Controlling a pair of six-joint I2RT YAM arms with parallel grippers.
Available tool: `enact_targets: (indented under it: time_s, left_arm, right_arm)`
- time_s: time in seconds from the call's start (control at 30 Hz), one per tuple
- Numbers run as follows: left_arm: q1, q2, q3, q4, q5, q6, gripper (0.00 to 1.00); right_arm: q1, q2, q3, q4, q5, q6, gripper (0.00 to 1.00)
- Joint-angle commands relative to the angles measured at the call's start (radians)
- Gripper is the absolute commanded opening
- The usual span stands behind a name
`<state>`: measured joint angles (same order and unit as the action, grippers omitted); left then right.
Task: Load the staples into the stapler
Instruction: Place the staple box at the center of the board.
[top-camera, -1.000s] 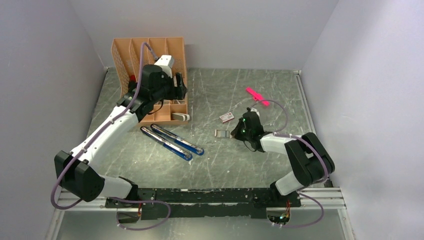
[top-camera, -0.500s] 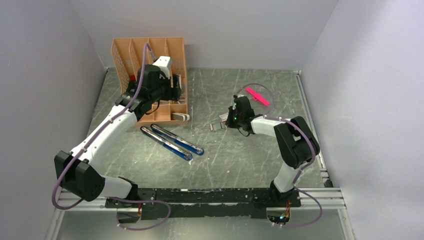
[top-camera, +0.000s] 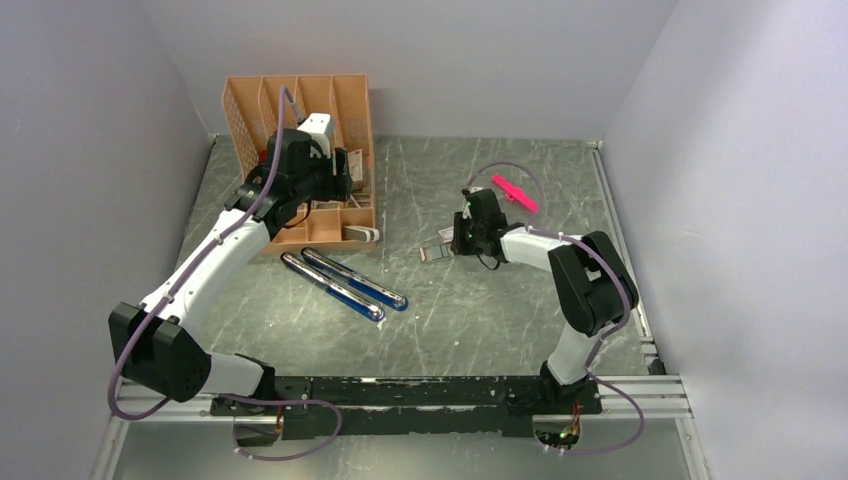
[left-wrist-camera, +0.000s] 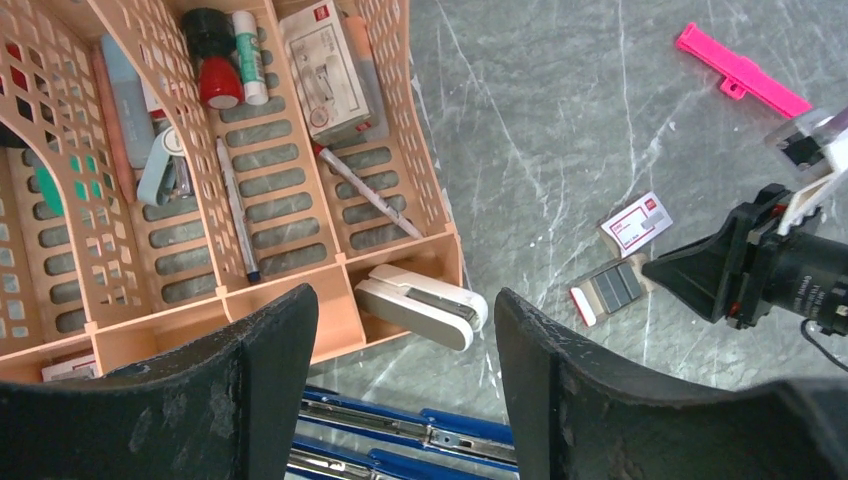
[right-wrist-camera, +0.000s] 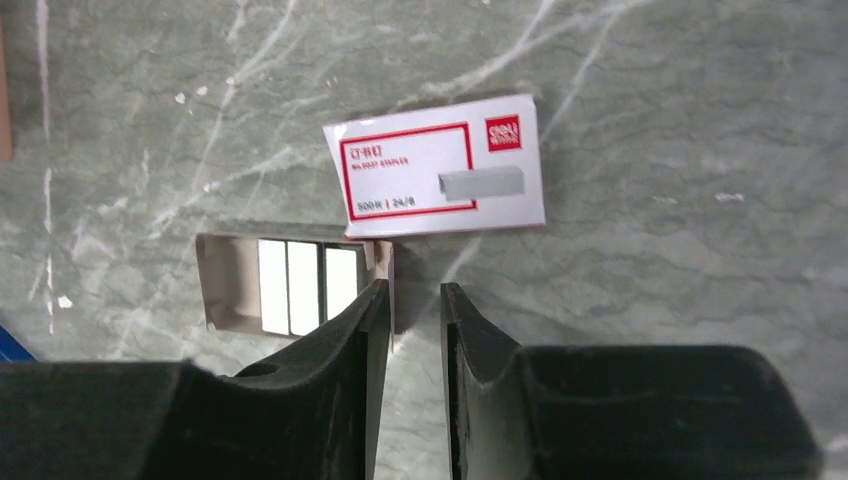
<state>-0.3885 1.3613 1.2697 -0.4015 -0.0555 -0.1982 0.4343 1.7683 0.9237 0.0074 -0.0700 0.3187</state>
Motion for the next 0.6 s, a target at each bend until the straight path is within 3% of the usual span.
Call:
enact_targets:
  time_s: [0.0,0.27,0.37,0.5,0.57]
  left_arm:
    - [0.008,-0.003,-0.019,-0.014,0.009,0.012,0.69]
    - [0.008,0.0,-0.031,-0.008,0.024,-0.001,0.69]
    - [0.01,0.007,-0.032,-0.007,0.034,-0.006,0.69]
    - [0.01,0.009,-0.033,-0.007,0.033,-0.01,0.68]
    - [0.011,0.011,-0.036,-0.006,0.031,-0.011,0.68]
  right_arm:
    - [0.003,-0.094,-0.033,-0.022,0.079,-0.029,0.3]
    - [0.02,-0.311,-0.169,0.16,0.174,0.03,0.36]
    - [0.017,-0.3,-0.14,0.114,0.16,0.016,0.44]
    - [0.017,-0.276,-0.124,0.093,0.102,-0.006,0.44]
    - [0.019,-0.244,-0.104,0.085,0.078,0.036,0.38]
